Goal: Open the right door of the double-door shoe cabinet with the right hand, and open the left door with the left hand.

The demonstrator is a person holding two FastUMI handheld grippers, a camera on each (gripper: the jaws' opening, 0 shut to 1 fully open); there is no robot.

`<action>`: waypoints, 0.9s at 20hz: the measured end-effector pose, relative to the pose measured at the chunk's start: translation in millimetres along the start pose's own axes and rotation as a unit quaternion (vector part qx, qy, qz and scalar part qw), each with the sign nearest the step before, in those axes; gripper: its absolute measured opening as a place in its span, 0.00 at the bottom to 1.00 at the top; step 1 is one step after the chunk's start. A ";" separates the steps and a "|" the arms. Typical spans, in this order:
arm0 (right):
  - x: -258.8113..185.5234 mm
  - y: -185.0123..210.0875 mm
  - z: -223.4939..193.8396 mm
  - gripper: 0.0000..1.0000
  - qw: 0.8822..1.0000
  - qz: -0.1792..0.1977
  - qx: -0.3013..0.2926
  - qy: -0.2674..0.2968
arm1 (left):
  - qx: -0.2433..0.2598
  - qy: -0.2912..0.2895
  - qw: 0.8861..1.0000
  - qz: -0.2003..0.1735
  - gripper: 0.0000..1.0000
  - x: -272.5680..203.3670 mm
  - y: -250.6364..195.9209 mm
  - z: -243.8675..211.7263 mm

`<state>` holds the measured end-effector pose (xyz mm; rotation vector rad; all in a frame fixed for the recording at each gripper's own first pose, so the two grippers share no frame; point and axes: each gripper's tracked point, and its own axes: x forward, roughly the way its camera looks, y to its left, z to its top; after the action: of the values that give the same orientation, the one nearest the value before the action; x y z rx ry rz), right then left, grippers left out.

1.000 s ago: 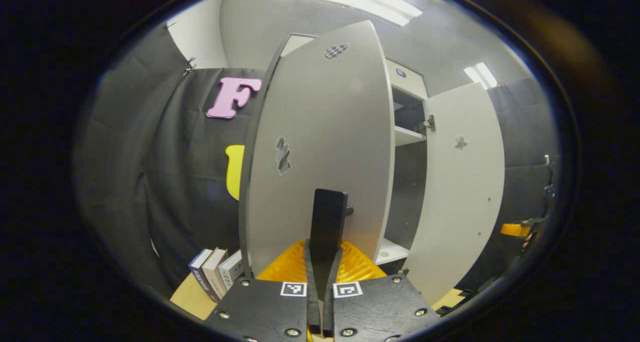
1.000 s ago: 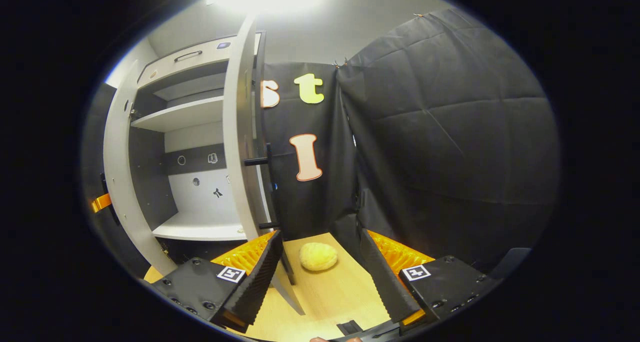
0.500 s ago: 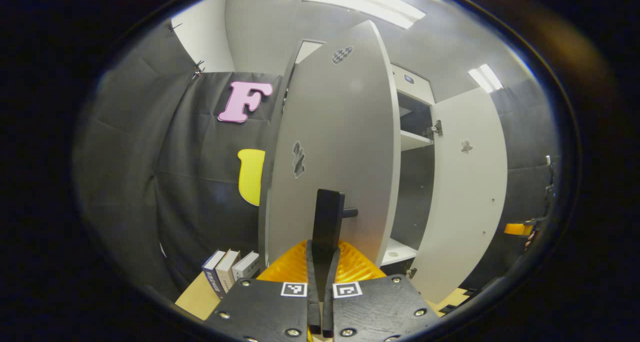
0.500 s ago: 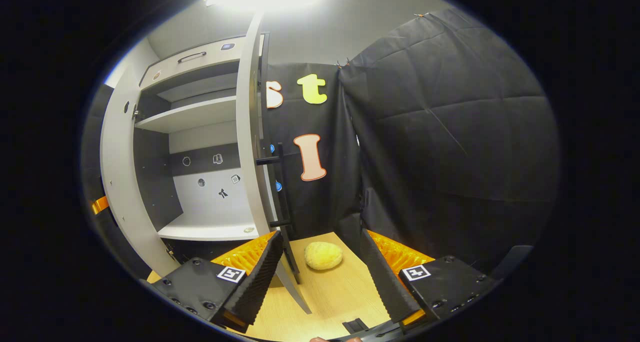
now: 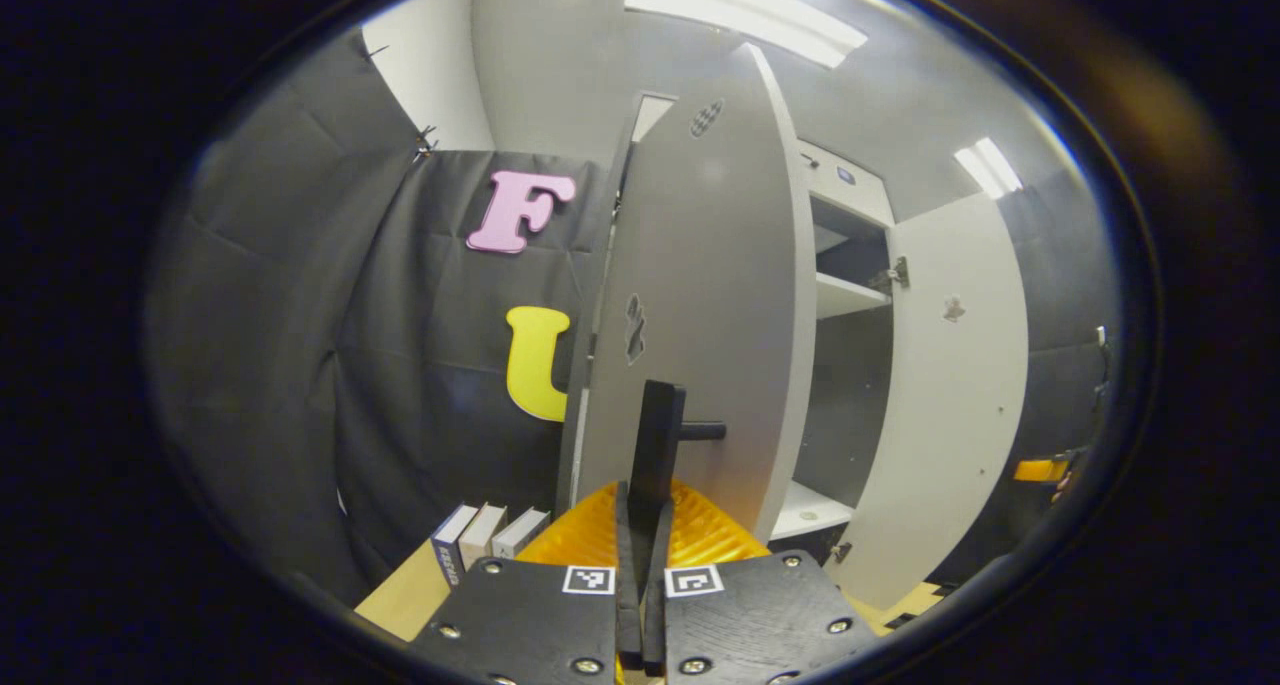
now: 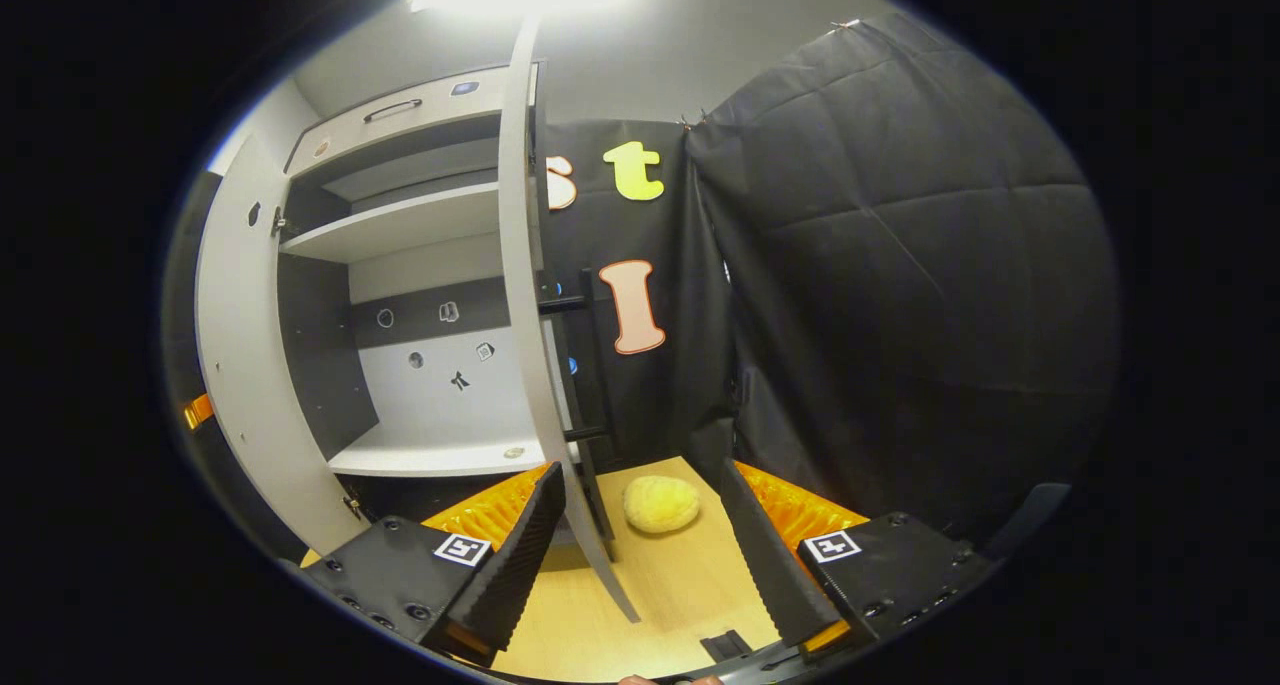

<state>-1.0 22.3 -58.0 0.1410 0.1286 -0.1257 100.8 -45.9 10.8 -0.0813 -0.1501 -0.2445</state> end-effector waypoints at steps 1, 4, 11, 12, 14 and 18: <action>-1.0 5.9 -3.8 0.98 1.000 0.005 0.000 0.003 | 0.009 -0.001 1.000 0.002 0.04 -1.3 5.0 0.1; -10.1 14.6 -11.8 0.98 1.000 0.009 -0.015 0.009 | 0.038 0.002 0.999 0.016 0.03 -1.6 28.6 2.3; -16.3 10.7 -7.8 0.98 1.000 0.003 -0.022 0.010 | -0.005 0.007 1.000 -0.004 0.02 0.9 60.3 6.4; -17.5 9.9 -6.2 0.98 1.000 0.001 -0.021 0.011 | 0.000 0.006 1.000 -0.003 0.02 0.4 60.7 6.3; -20.3 14.2 -2.6 0.98 1.000 0.001 -0.018 0.013 | 0.007 0.012 1.000 0.005 0.02 -1.0 61.5 1.2; -23.8 23.5 14.4 0.98 0.999 0.003 -0.041 0.006 | -0.006 0.030 0.999 0.022 0.02 -23.1 61.4 -2.7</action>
<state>-19.6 46.0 -37.5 0.0612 0.1448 -0.1135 94.2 18.7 0.7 -0.0891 -0.0873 -0.2032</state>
